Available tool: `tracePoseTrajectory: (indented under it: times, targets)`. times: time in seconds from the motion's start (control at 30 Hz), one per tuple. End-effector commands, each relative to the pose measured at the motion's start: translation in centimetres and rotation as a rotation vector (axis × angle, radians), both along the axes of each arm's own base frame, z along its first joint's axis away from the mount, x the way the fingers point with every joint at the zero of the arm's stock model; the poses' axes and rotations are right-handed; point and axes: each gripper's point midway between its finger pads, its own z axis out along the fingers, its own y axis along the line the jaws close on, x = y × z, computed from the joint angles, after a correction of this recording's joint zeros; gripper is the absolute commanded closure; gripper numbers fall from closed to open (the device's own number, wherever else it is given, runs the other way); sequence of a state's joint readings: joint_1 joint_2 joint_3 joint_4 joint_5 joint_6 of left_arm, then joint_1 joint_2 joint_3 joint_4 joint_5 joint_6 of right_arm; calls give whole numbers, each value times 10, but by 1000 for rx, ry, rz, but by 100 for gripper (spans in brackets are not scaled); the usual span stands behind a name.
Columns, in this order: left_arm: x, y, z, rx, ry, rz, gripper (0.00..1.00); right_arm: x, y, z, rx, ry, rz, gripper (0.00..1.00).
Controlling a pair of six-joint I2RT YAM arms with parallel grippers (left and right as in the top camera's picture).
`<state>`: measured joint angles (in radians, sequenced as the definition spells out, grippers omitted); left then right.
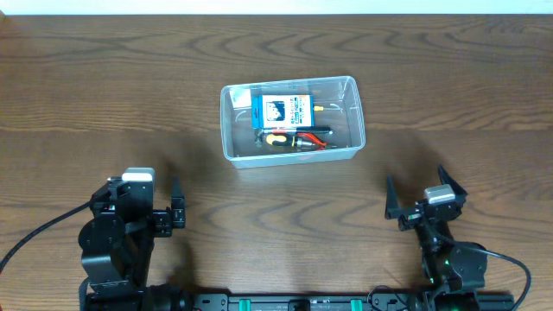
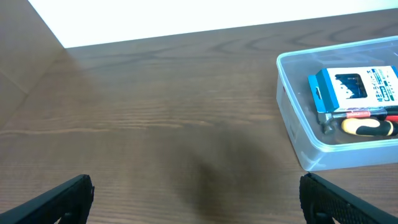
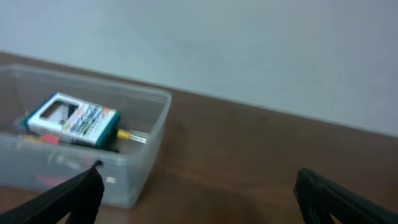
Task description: Pack container
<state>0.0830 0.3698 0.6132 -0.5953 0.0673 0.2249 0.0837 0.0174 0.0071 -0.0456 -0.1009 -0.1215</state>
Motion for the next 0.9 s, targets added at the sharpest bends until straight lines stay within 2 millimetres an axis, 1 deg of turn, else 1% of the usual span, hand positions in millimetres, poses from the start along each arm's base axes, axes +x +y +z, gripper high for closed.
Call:
tracePoseTrajectory:
  times: [0.0, 0.33, 0.87]
  targets:
    - [0, 1, 0, 12, -3, 1, 2, -1, 2, -4, 3, 15, 7, 1]
    - [0, 1, 0, 12, -3, 1, 2, -1, 0, -4, 36, 21, -7, 1]
    - [0, 1, 0, 12, -3, 1, 2, 0, -2, -3, 36, 18, -16, 1]
